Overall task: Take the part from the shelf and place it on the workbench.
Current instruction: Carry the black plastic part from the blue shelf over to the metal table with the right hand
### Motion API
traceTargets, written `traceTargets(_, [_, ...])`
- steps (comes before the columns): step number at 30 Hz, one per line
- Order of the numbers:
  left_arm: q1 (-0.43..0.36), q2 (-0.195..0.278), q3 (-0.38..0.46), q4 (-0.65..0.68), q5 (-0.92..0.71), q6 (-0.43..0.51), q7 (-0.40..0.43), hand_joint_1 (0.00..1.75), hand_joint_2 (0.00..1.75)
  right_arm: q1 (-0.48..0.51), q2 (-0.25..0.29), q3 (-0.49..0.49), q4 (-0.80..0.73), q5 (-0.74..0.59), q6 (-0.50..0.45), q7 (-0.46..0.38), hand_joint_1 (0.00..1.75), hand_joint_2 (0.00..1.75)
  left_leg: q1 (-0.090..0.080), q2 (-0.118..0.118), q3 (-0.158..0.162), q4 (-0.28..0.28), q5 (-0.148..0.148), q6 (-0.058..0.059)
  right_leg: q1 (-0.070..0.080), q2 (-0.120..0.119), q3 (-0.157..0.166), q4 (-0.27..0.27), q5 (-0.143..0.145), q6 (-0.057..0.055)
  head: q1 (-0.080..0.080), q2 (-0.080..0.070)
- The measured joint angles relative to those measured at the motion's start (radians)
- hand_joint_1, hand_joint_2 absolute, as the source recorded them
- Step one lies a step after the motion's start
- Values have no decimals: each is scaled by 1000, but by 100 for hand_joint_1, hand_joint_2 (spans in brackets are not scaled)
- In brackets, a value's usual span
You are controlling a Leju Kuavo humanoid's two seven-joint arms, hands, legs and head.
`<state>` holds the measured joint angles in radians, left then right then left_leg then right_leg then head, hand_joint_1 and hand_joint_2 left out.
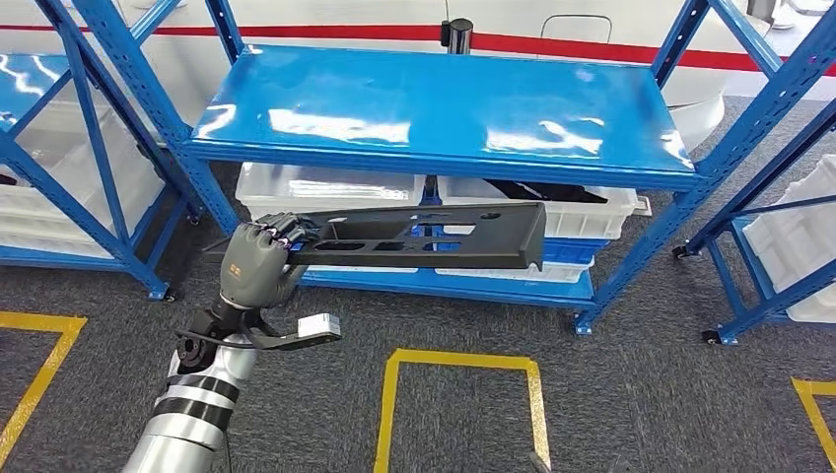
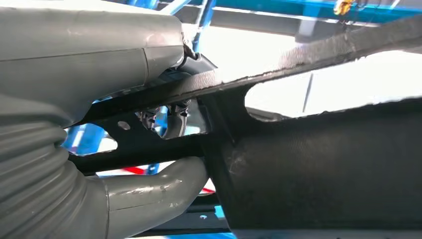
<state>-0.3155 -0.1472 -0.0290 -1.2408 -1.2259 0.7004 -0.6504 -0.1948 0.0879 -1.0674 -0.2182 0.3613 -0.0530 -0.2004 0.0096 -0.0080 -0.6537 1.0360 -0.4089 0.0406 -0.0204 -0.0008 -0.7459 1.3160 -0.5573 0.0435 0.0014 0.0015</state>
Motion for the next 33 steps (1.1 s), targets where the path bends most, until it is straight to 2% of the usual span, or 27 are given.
traceTargets(1, [1, 0, 0, 1, 0, 0, 0, 175, 175, 0, 0, 0, 0, 0, 0, 0, 0, 175, -1, 0, -10, 0, 8, -2, 1, 0, 35, -39, 11, 6, 0, 0])
traceTargets(3, [1, 0, 0, 3, 0, 0, 2, 175, 175, -3, -1, 0, 0, 0, 0, 0, 0, 175, -3, -1, -27, -1, 29, -12, 9, 0, 155, -199, 38, 6, -2, 0])
traceTargets(4, [1, 0, 0, 4, 0, 0, 3, 175, 175, -4, -1, 0, 0, 0, 0, 0, 0, 175, -2, 0, -32, -5, 41, -21, 14, 0, 202, -274, 52, 2, -2, 0])
traceTargets(5, [1, 0, -1, 5, -1, 0, 4, 175, 175, -5, -2, 0, 0, 0, 0, 0, 0, 175, -1, 1, -33, -9, 51, -31, 19, 1, 224, -312, 57, -6, -2, 0])
traceTargets(6, [0, 0, -1, 6, -1, 0, 4, 175, 175, -5, -1, 0, 0, 0, 0, 0, 0, 175, 1, 2, -40, 3, 34, -40, 15, 0, 215, -318, 73, -17, -2, 0])
traceTargets(7, [1, 0, -1, 6, -1, 0, 4, 175, 175, -4, 0, 0, 0, 0, 0, 0, 0, 175, 2, 2, -52, 31, 5, -50, 11, -1, 207, -324, 86, -29, -2, 0])
traceTargets(8, [1, 1, -1, 9, -1, 0, 4, 175, 175, -2, 1, 0, 0, 0, 0, 0, 0, 175, 3, 3, -74, 105, -46, -59, 6, -2, 195, -329, 104, -38, -3, 0])
traceTargets(9, [1, 2, -1, 11, -1, 0, 4, 175, 175, 0, 2, 0, 0, 0, 0, 0, 0, 175, 9, 4, -44, 112, -80, -70, -1, -3, 178, -328, 124, -42, -4, 0])
traceTargets(10, [0, 3, -1, 14, -2, 0, 4, 175, 175, 1, 3, 0, 0, 0, 0, 0, 0, 175, 12, 3, -7, 102, -91, -71, 0, -3, 159, -320, 136, -33, -5, 0])
traceTargets(11, [-1, 3, -1, 16, -3, 0, 4, 175, 175, 3, 3, 0, 0, -1, 0, -1, 0, 175, 14, 2, 29, 75, -84, -61, 0, -2, 135, -308, 143, -20, -3, 0])
traceTargets(12, [-3, 3, -1, 18, -4, 0, 4, 175, 175, 3, 3, 0, 0, -1, 0, -1, 0, 175, 15, 1, 61, 4, -49, -44, 1, -1, 94, -226, 108, -11, -1, 0])
traceTargets(13, [-4, 4, -1, 19, -5, 0, 4, 175, 175, 3, 3, 0, 0, -1, 0, -3, 0, 175, 10, 0, 30, -1, -19, -30, 4, 1, 115, -224, 86, -2, 0, 0])
traceTargets(14, [-3, 4, -1, 20, -4, 0, 4, 175, 175, 3, 3, 0, 0, 0, 0, -4, 0, 175, 10, 2, -19, 67, -37, -34, 4, 1, 124, -226, 78, -10, 0, 0])
traceTargets(15, [0, 4, 0, 22, -2, 0, 4, 175, 175, 3, 3, 0, 0, 0, -1, -4, 0, 175, 10, 3, -50, 124, -54, -48, 5, 0, 140, -233, 74, -22, -2, 0])
traceTargets(16, [2, 5, 0, 22, -1, 0, 3, 175, 175, 3, 3, 0, 0, 1, -1, -5, 0, 175, 12, 4, -53, 159, -74, -64, 6, 0, 177, -310, 109, -30, -5, 0])
traceTargets(17, [3, 5, 0, 23, 0, 0, 2, 175, 175, 4, 4, 0, 0, 2, -2, -5, 0, 175, 14, 5, -28, 174, -100, -74, 4, -2, 158, -311, 128, -41, -7, 0])
traceTargets(18, [2, 5, 0, 23, 0, 0, 2, 175, 175, 4, 4, 0, 0, 3, -2, -5, 0, 175, 14, 5, 24, 104, -87, -71, 5, -2, 152, -308, 131, -37, -7, 0])
traceTargets(19, [1, 5, 0, 22, 0, 0, 2, 175, 175, 3, 4, 0, 0, 3, -2, -5, 0, 175, 13, 4, 61, 52, -74, -67, 6, -2, 147, -304, 134, -33, -6, 0])
traceTargets(20, [0, 5, 0, 22, 0, 0, 1, 175, 175, 3, 4, 0, 0, 3, -2, -5, 0, 175, 11, 3, 82, 19, -69, -61, 8, -2, 144, -301, 137, -28, -5, 0])
traceTargets(23, [-1, 5, 0, 22, 1, 0, 0, 175, 175, 2, 4, 0, 0, 4, -2, -5, 0, 175, 5, 1, 76, 3, -56, -39, 9, -2, 133, -300, 148, -7, -5, 0])
traceTargets(24, [-1, 5, 0, 22, 1, 0, 0, 175, 175, 2, 3, 0, 0, 4, -2, -5, 0, 175, 6, 2, 71, -2, -49, -29, 8, -1, 124, -293, 142, -2, -5, 0])
traceTargets(26, [-2, 5, 0, 22, 1, 0, -1, 175, 175, 2, 3, 0, 0, 5, -3, -5, 0, 175, 9, 4, 57, -11, -31, -11, 8, 0, 90, -226, 94, -5, -2, 0])
traceTargets(28, [-3, 5, 0, 22, 1, 0, -1, 175, 175, 2, 4, 0, 0, 5, -4, -5, 0, 175, 8, 5, 37, -12, -14, -5, 7, 0, 40, -94, 23, -11, 0, 0])
traceTargets(29, [-2, 5, 0, 22, 1, 0, -2, 175, 175, 2, 4, 0, 0, 6, -4, -5, 0, 175, 8, 5, 25, -12, -6, -6, 6, 0, 24, -39, 0, -9, 0, 0])
traceTargets(30, [-2, 5, 0, 22, 1, 0, -2, 175, 175, 2, 4, 0, 0, 6, -5, -5, 0, 175, 9, 5, 15, -11, 2, -8, 5, 0, 25, -18, -8, -3, 0, 0])
traceTargets(31, [-1, 5, 0, 22, 1, 0, -3, 175, 175, 2, 3, 0, 0, 6, -5, -5, 0, 175, 9, 5, 5, -11, 10, -10, 4, 0, 47, -37, 0, 6, 0, 0])
traceTargets(33, [-1, 5, 0, 22, 1, 0, -4, 175, 175, 0, 2, 0, 0, 6, -6, -5, 0, 175, 11, 4, -11, -11, 25, -19, 1, 0, 142, -173, 35, 21, 1, 0])
